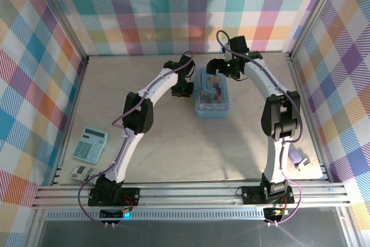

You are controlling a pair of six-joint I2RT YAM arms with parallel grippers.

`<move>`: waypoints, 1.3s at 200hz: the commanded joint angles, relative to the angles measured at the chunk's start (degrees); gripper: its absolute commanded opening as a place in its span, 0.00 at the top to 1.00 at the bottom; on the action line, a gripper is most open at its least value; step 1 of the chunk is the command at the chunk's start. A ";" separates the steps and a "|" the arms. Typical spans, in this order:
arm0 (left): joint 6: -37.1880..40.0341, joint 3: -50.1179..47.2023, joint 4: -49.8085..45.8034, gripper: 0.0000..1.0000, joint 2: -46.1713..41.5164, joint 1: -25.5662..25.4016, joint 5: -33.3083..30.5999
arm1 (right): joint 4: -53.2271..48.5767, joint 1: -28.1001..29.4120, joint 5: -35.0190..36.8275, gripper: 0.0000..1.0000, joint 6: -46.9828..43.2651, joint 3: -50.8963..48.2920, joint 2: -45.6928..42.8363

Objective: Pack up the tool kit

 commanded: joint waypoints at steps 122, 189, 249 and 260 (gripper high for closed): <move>-1.21 -4.94 6.51 0.92 -0.86 -1.40 8.96 | -4.86 1.76 -4.85 0.05 -0.55 -3.54 3.15; -2.11 -11.76 9.45 0.96 -7.39 2.15 12.65 | -4.68 1.74 -4.94 0.05 -0.46 -3.51 3.14; -4.63 -17.83 14.43 0.70 -14.61 5.40 20.19 | -5.12 1.78 -4.68 0.05 -0.81 -3.68 2.51; -4.90 -18.06 15.02 0.58 -15.33 5.72 20.79 | -5.12 1.74 -4.68 0.05 -0.81 -3.64 2.49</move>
